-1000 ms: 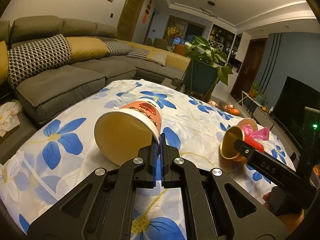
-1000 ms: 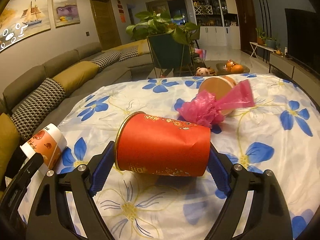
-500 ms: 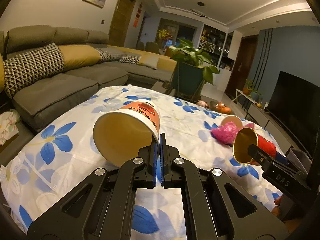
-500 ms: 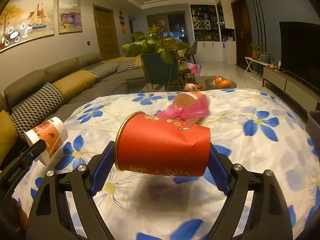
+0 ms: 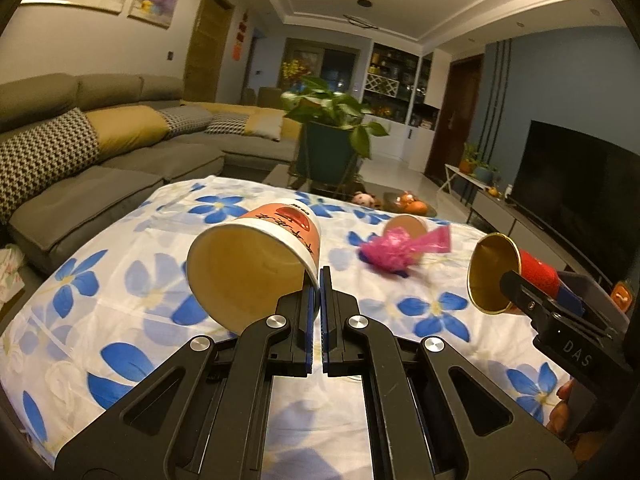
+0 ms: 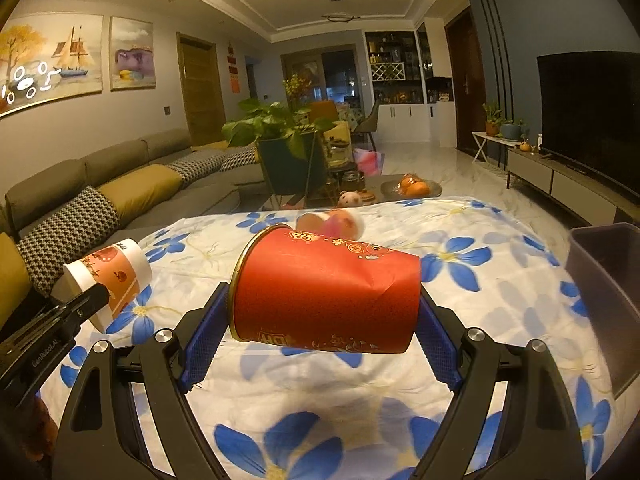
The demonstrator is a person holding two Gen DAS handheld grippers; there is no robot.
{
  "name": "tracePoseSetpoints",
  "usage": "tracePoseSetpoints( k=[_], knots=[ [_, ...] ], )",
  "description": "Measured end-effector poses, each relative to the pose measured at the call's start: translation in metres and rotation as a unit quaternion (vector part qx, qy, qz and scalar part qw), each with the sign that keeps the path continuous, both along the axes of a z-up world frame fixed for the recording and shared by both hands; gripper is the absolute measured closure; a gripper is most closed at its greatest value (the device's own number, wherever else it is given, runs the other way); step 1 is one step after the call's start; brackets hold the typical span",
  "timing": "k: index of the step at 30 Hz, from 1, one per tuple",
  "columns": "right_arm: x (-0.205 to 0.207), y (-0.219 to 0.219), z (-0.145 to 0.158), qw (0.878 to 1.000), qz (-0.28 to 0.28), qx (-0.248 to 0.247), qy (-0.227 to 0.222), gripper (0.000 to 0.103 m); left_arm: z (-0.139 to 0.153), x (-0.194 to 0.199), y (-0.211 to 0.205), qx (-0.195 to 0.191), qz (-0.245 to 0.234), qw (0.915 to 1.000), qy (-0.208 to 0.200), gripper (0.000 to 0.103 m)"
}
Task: Collect trash
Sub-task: 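Carry the paper cup and red cup over the grey bin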
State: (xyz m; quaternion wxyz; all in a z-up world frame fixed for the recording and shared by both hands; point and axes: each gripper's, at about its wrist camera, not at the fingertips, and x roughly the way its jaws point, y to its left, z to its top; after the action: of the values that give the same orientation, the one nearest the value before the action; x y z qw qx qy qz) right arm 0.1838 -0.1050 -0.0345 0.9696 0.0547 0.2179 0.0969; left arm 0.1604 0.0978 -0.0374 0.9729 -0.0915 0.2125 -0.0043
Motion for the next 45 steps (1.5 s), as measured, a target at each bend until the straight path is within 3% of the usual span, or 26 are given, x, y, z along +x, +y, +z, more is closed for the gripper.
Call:
tracePoseSetpoints(
  k=[26,45],
  knots=[
    [-0.036,-0.114,0.009,0.997,-0.073,0.009,-0.027,0.02,0.01,0.014,-0.13,0.026,-0.108,0.9938,-0.005,0.101],
    [-0.047,-0.206,0.022,0.986,-0.156,-0.005,-0.053,0.02,0.022,0.034,-0.241,0.047,-0.205,0.9771,-0.03,0.101]
  ],
)
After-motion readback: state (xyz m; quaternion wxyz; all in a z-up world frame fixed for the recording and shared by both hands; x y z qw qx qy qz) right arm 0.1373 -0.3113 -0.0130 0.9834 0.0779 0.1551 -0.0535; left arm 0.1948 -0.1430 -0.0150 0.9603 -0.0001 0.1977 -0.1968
